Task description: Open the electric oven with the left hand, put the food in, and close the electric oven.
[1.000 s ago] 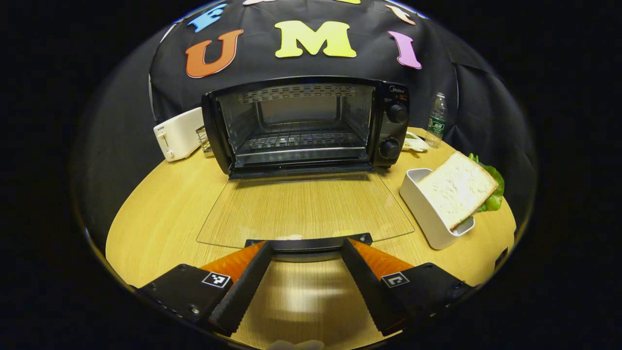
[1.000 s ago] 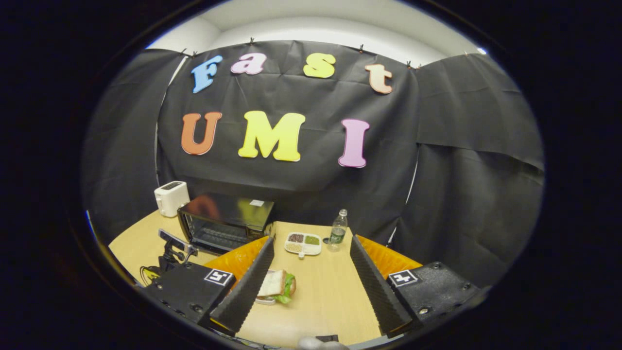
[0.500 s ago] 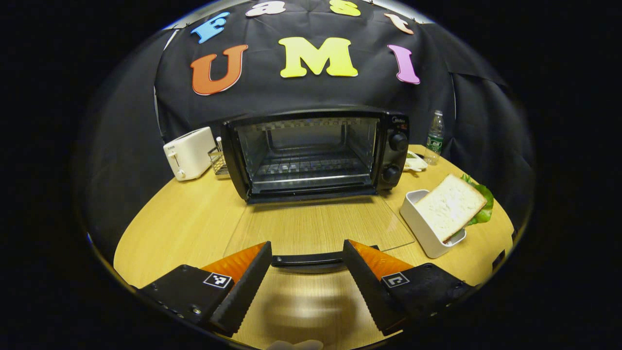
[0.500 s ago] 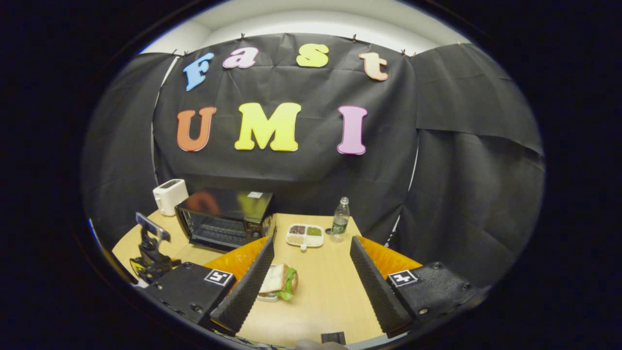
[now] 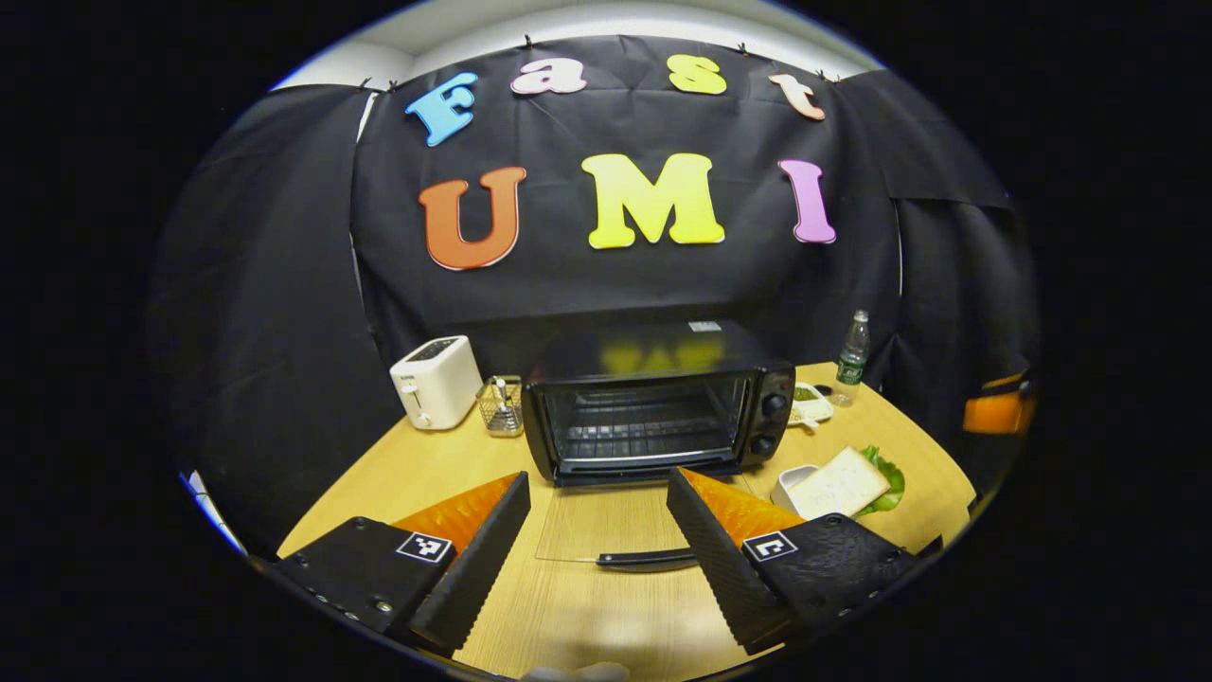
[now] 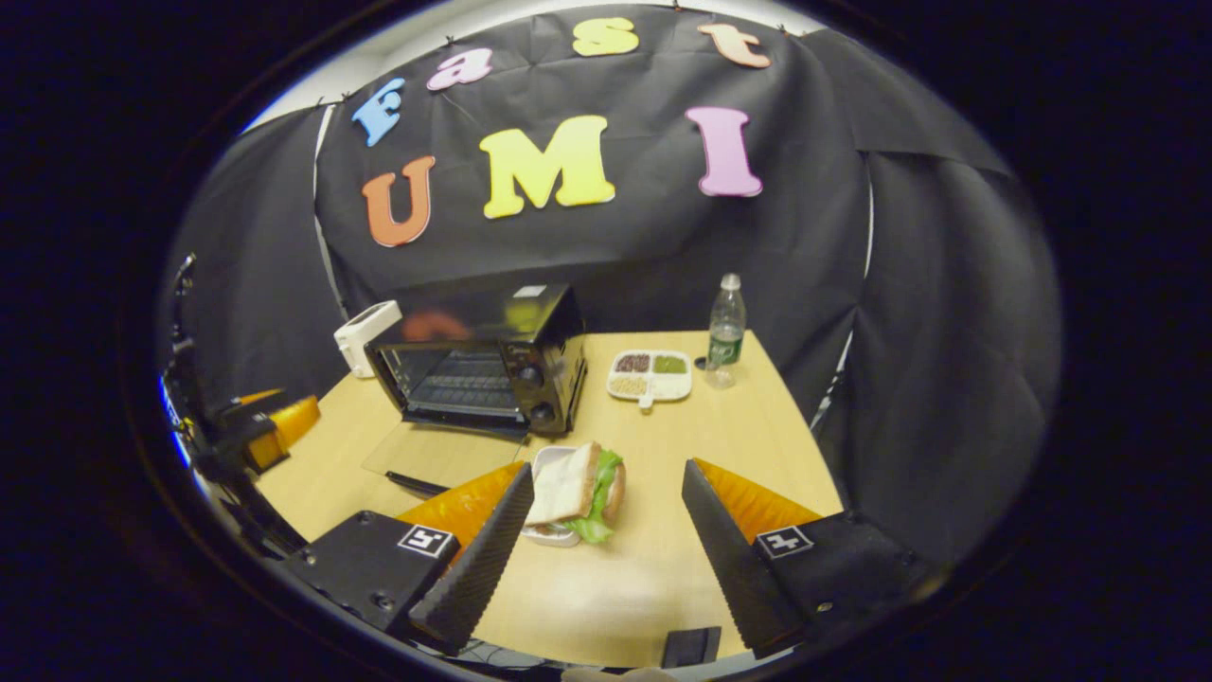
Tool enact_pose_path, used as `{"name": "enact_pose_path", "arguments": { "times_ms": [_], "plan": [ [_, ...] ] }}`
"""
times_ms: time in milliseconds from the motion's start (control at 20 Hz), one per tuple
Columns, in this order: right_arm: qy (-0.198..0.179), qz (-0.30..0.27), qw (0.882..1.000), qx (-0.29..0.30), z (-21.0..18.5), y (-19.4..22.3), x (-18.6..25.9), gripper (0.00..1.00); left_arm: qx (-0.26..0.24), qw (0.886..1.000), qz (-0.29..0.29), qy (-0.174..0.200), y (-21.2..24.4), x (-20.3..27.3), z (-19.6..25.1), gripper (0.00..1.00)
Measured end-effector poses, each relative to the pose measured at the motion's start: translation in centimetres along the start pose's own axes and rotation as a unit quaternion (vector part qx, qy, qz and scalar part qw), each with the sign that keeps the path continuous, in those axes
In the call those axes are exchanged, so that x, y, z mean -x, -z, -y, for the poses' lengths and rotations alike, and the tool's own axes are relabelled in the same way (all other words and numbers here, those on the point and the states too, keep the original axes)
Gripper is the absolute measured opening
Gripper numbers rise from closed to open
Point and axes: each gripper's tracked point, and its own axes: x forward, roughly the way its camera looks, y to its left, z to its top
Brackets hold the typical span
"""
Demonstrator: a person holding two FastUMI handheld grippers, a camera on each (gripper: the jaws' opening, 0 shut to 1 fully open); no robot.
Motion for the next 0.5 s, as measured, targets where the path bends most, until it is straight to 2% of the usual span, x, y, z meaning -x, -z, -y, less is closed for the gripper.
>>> {"name": "enact_pose_path", "arguments": {
  "times_ms": [200, 350, 500],
  "plan": [
    [-0.058, -0.064, 0.996, -0.031, 0.6, 3.3, -5.1, 0.98, 0.009, 0.999, 0.024, -0.02, -4.6, 2.2, 0.8, 0.96],
    [-0.114, -0.125, 0.983, -0.076, 0.4, 5.0, -9.0, 0.96, 0.023, 0.998, 0.031, -0.044, -7.1, 2.6, 1.1, 0.96],
    [-0.153, -0.173, 0.967, -0.108, 0.4, 5.7, -11.7, 0.94, 0.026, 0.997, 0.027, -0.07, -8.0, 3.0, 1.5, 0.96]
  ]
}}
